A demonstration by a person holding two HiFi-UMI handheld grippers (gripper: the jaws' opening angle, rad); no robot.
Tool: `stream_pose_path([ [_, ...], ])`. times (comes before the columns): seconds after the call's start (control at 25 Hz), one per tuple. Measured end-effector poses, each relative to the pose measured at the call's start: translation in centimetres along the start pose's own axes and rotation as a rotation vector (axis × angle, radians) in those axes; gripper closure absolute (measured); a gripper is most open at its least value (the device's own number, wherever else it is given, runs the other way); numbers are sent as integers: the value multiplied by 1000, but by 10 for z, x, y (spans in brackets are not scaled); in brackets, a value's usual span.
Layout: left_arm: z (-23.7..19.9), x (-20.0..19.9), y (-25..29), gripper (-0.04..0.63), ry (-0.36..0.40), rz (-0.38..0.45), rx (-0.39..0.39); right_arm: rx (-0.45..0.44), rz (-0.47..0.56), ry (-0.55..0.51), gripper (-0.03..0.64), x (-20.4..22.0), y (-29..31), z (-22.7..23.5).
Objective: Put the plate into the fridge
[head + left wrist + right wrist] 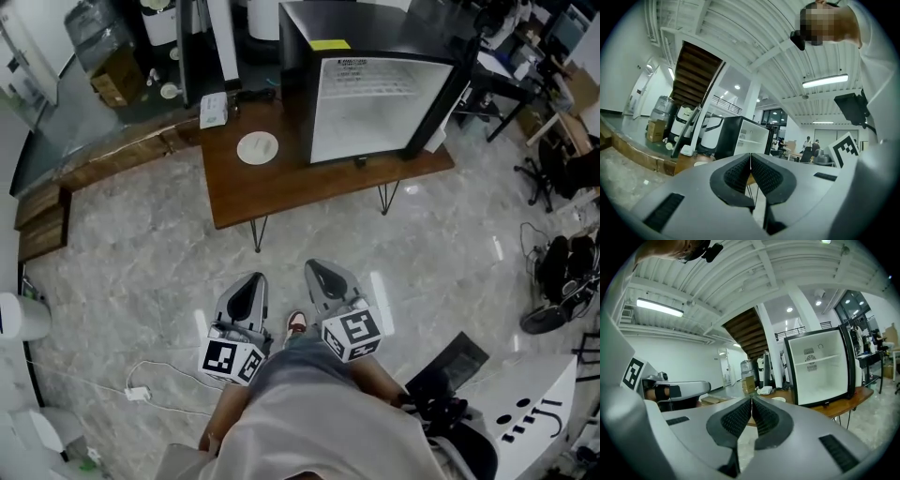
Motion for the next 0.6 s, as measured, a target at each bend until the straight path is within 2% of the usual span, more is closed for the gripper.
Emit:
stream_pose_path([
  [0.28, -62, -11, 57, 575, -10, 29, -65, 4, -38, 10, 600, -14, 88, 34],
  [0.48, -85, 0, 91, 575, -7, -17, -57, 35, -48, 36, 600, -7, 113, 59],
  [0.6, -102, 0, 115, 575, -11, -53, -21, 84, -57, 67, 600, -8, 132, 75],
])
Point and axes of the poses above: the fingertips, and each gripper's own axes: y forward along the fingers, z to its right, x out of its underside, the point moved 8 cm from there along -y, backward along the fingers, and after that the axes turned 11 degrees about x, right-handed, at the moved point
